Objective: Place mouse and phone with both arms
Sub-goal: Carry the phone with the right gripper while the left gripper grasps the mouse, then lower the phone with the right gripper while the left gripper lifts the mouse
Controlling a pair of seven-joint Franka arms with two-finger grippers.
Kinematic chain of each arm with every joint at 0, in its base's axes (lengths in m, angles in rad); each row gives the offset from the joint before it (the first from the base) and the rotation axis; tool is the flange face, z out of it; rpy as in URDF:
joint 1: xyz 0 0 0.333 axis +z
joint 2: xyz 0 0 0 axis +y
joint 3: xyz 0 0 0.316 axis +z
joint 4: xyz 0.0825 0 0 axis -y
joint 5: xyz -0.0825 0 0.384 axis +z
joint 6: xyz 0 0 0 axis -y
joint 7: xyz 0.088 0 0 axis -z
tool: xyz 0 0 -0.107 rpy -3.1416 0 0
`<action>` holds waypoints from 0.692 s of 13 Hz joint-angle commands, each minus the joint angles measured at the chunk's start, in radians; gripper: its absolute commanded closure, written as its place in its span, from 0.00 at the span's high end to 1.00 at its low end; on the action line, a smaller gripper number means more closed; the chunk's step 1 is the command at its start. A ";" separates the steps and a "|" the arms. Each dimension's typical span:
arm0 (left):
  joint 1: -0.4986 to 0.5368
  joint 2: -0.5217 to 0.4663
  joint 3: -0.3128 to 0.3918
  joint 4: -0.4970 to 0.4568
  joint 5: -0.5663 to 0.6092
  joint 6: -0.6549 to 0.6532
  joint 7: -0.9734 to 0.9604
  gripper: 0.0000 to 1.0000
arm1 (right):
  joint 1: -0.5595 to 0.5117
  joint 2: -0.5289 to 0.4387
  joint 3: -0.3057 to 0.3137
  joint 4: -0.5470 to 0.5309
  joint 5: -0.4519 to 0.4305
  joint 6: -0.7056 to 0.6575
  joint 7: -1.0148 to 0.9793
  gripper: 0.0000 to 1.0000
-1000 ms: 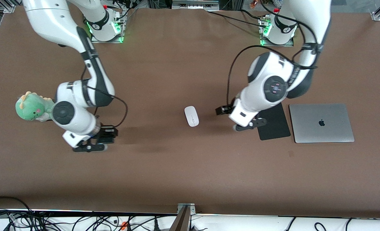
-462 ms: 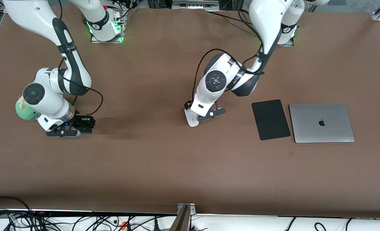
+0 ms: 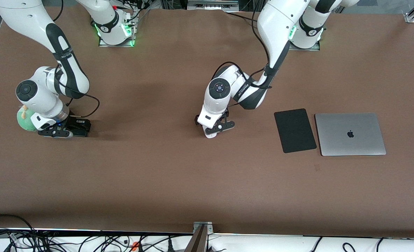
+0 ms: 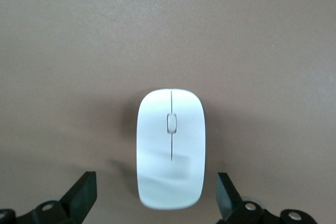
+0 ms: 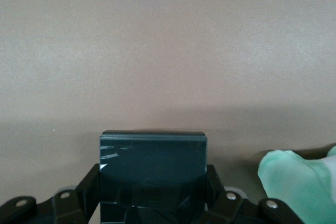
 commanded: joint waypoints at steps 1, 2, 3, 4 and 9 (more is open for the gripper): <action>-0.021 0.054 0.014 0.084 0.028 0.001 -0.024 1.00 | -0.002 0.025 0.009 -0.010 0.037 0.063 -0.020 0.41; -0.027 0.065 0.016 0.090 0.028 0.002 -0.026 1.00 | -0.002 0.038 0.010 -0.010 0.042 0.085 -0.020 0.42; -0.030 0.074 0.016 0.099 0.028 0.002 -0.026 1.00 | -0.002 0.052 0.014 -0.010 0.043 0.105 -0.020 0.42; -0.031 0.081 0.017 0.101 0.028 0.002 -0.026 1.00 | -0.002 0.069 0.015 -0.010 0.043 0.131 -0.020 0.42; -0.038 0.100 0.016 0.099 0.080 0.036 -0.023 0.82 | -0.002 0.072 0.017 -0.007 0.042 0.134 -0.042 1.00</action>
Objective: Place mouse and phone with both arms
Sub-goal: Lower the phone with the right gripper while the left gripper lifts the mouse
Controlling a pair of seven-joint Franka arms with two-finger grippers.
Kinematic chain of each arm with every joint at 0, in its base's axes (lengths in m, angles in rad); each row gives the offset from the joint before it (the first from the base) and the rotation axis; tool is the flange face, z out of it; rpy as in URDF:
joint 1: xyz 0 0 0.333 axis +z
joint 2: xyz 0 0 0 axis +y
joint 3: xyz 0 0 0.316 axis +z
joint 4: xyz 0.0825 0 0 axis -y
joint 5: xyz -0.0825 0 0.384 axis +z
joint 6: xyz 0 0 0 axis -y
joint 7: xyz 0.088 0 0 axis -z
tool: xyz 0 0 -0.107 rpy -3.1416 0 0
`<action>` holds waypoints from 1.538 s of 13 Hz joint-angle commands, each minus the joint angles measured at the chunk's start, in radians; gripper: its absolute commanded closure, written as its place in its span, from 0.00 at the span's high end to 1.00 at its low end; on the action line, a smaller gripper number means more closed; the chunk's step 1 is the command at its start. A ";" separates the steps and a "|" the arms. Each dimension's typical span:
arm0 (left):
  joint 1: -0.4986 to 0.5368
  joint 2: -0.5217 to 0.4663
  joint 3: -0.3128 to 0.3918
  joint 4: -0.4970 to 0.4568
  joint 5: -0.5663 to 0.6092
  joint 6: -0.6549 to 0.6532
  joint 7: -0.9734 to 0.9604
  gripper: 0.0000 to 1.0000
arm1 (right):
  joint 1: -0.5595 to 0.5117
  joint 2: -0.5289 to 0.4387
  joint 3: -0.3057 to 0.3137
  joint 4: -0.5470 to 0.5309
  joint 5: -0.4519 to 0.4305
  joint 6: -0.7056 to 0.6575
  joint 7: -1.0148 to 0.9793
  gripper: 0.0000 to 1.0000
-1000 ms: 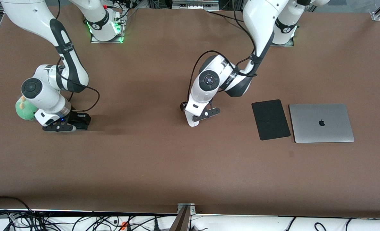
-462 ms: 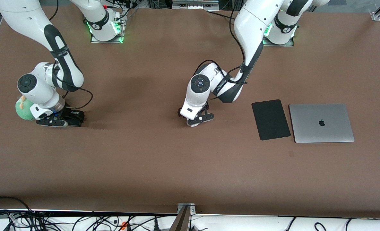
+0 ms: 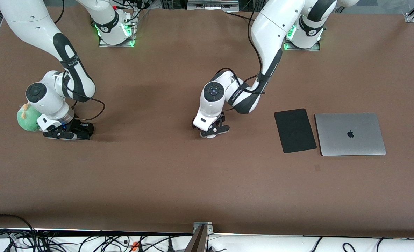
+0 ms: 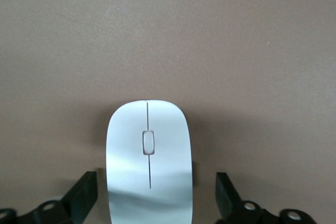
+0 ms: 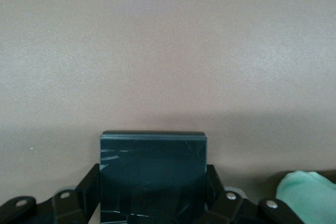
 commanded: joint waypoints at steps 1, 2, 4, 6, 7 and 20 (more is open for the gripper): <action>-0.014 0.016 0.016 0.035 0.028 0.001 -0.015 0.60 | -0.003 -0.002 0.008 -0.006 0.025 0.016 -0.032 1.00; -0.011 0.014 0.016 0.035 0.028 -0.001 -0.010 0.46 | -0.002 -0.004 0.008 -0.003 0.025 0.013 -0.032 1.00; -0.005 0.008 0.016 0.035 0.028 -0.004 -0.007 0.23 | 0.000 -0.014 0.016 0.008 0.025 -0.017 -0.033 1.00; 0.027 -0.012 0.016 0.035 0.031 -0.008 0.002 0.18 | 0.000 -0.037 0.014 0.070 0.025 -0.165 -0.035 1.00; 0.062 -0.027 0.016 0.030 0.031 -0.018 0.055 0.16 | 0.000 -0.049 0.014 0.113 0.025 -0.256 -0.036 1.00; 0.342 -0.545 0.016 -0.708 0.033 0.117 0.510 0.17 | 0.000 -0.336 0.003 0.466 0.022 -1.077 -0.022 1.00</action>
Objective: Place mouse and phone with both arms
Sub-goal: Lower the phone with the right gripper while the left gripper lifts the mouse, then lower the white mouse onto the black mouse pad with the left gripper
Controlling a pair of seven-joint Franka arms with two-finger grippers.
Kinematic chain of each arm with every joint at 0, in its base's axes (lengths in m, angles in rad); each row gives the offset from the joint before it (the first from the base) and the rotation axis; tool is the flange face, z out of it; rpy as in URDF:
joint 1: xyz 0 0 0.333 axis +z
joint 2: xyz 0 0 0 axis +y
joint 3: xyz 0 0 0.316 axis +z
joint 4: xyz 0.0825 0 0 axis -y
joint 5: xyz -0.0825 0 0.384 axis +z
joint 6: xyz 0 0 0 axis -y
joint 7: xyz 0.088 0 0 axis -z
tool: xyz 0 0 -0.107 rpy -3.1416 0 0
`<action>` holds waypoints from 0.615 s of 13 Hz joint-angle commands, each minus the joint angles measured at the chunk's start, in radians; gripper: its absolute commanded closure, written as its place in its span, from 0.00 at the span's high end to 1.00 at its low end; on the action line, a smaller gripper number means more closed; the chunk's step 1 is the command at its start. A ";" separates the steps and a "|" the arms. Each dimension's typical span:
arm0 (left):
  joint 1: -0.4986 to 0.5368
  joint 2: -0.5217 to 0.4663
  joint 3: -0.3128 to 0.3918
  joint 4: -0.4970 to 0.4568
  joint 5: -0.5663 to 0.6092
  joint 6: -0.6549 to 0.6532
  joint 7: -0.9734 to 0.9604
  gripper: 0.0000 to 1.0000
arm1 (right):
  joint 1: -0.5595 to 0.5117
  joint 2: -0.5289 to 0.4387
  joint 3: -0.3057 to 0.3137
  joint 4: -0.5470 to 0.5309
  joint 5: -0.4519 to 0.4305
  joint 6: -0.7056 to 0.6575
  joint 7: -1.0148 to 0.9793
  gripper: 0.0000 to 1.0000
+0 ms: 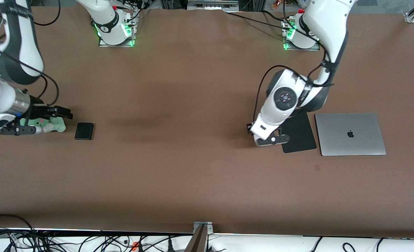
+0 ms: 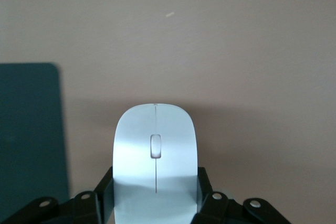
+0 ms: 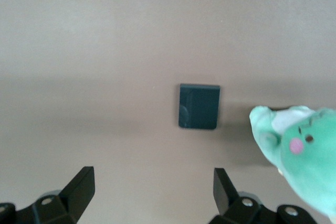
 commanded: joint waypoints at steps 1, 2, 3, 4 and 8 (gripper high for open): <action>0.066 -0.130 -0.013 -0.253 0.028 0.132 0.079 0.17 | -0.002 -0.068 -0.003 0.046 0.013 -0.116 -0.011 1.00; 0.097 -0.130 -0.013 -0.273 0.028 0.137 0.120 0.17 | -0.002 -0.098 -0.003 0.052 0.006 -0.137 0.002 1.00; 0.141 -0.130 -0.013 -0.289 0.028 0.135 0.166 0.17 | -0.002 -0.127 -0.005 0.052 0.003 -0.145 0.016 1.00; 0.182 -0.130 -0.014 -0.301 0.028 0.134 0.209 0.18 | -0.002 -0.149 -0.005 0.052 -0.008 -0.153 0.022 1.00; 0.250 -0.104 -0.013 -0.310 0.028 0.101 0.259 0.21 | 0.000 -0.203 0.012 0.052 -0.062 -0.215 0.090 1.00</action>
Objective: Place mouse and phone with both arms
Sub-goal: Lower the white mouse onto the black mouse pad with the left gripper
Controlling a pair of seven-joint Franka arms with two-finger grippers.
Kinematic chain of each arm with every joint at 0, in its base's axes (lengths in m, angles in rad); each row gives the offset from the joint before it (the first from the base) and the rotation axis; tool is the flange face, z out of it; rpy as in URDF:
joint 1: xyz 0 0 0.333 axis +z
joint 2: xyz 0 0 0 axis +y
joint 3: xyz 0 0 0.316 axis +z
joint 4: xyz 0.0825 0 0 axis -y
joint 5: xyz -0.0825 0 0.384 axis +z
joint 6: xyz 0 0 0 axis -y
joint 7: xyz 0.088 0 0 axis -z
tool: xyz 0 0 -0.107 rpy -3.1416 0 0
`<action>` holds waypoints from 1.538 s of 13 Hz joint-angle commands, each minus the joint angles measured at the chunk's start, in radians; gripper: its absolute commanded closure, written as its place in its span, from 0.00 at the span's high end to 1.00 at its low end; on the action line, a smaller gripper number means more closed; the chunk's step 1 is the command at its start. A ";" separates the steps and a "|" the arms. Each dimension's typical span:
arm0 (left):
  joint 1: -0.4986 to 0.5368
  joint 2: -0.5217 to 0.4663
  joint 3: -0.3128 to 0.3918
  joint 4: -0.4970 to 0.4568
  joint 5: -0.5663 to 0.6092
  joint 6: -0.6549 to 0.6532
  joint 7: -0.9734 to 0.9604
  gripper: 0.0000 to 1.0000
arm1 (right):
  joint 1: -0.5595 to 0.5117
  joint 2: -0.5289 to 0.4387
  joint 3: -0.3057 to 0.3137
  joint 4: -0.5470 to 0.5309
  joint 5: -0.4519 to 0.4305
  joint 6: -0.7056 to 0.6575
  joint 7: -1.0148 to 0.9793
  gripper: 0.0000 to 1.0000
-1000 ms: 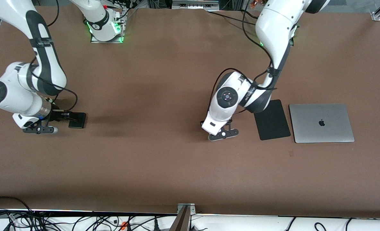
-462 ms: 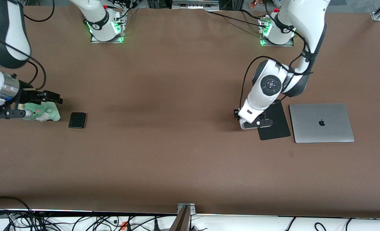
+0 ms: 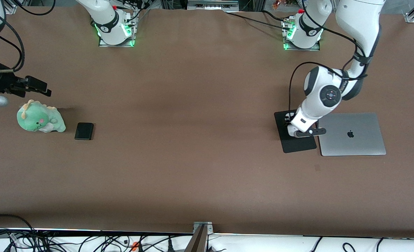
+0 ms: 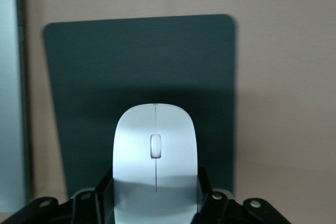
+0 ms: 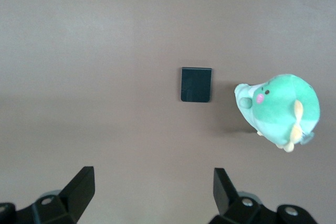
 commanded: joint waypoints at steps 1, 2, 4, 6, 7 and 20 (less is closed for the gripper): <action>0.013 -0.003 -0.013 -0.013 0.028 -0.013 0.004 0.21 | -0.001 -0.027 0.021 0.002 -0.028 -0.047 0.050 1.00; 0.029 0.011 -0.013 -0.006 0.030 -0.010 0.004 0.21 | -0.003 -0.028 0.024 0.017 -0.037 -0.060 0.052 1.00; 0.034 0.026 -0.013 0.013 0.049 -0.002 0.006 0.26 | -0.042 -0.028 0.093 0.051 -0.044 -0.090 0.092 1.00; 0.040 0.034 -0.013 0.018 0.050 -0.002 0.024 0.41 | -0.058 -0.042 0.135 0.068 -0.068 -0.114 0.133 1.00; 0.049 0.035 -0.013 0.021 0.050 -0.002 0.059 0.52 | -0.055 -0.062 0.132 0.068 -0.068 -0.116 0.136 1.00; 0.089 -0.236 -0.022 0.051 0.040 -0.179 0.102 1.00 | -0.056 -0.080 0.107 0.076 -0.068 -0.130 0.120 1.00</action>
